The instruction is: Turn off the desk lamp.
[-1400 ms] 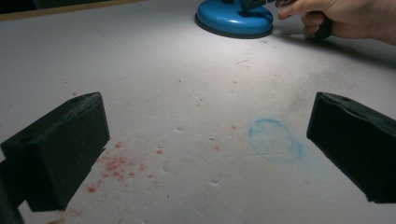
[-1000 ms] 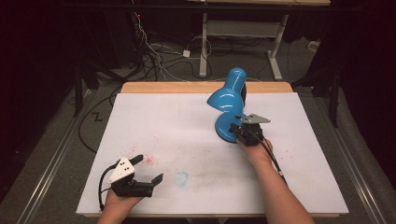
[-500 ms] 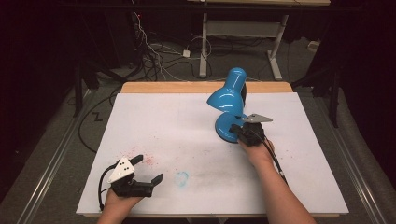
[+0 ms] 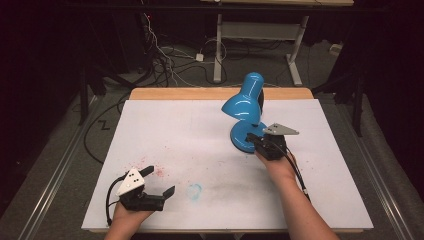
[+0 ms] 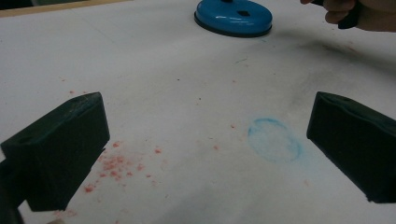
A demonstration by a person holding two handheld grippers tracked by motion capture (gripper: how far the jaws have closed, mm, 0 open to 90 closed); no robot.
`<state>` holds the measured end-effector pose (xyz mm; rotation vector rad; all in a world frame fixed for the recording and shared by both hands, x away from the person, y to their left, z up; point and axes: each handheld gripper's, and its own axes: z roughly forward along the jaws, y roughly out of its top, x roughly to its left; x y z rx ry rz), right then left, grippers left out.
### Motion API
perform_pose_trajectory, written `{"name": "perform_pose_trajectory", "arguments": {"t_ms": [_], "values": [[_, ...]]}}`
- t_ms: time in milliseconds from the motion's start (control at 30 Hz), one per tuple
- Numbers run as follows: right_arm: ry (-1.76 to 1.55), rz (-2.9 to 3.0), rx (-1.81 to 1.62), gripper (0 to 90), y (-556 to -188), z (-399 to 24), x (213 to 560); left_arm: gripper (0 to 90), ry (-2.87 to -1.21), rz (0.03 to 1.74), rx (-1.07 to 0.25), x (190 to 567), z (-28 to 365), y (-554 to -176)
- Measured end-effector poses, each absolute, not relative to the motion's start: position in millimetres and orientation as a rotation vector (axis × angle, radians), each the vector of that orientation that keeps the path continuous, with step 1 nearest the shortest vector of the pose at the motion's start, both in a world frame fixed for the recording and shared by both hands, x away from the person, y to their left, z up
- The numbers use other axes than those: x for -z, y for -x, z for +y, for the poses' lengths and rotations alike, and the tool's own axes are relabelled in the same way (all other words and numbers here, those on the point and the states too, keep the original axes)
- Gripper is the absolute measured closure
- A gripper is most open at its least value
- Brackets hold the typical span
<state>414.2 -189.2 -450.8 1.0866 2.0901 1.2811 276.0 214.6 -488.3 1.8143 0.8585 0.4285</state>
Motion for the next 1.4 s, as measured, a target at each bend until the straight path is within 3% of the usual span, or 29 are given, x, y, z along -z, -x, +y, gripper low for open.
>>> {"name": "perform_pose_trajectory", "arguments": {"t_ms": [533,1100,1367,1400], "values": [[-1.090,2.142,-1.305,90.0,-369.2,-208.1,469.9,0.0,-1.832,0.869,-0.420,491.7,211.5,-277.5],[-1.048,2.118,-1.314,90.0,-291.7,-261.8,472.3,0.0,-1.828,0.869,-0.400,492.6,212.1,-276.6],[-1.038,2.115,-1.324,90.0,-293.8,-265.1,475.4,0.0,-1.832,0.870,-0.397,492.4,208.4,-275.8],[-1.043,2.118,-1.326,84.1,-294.7,-264.6,476.1,0.0,-1.835,0.868,-0.397,492.5,208.2,-275.9]]}}
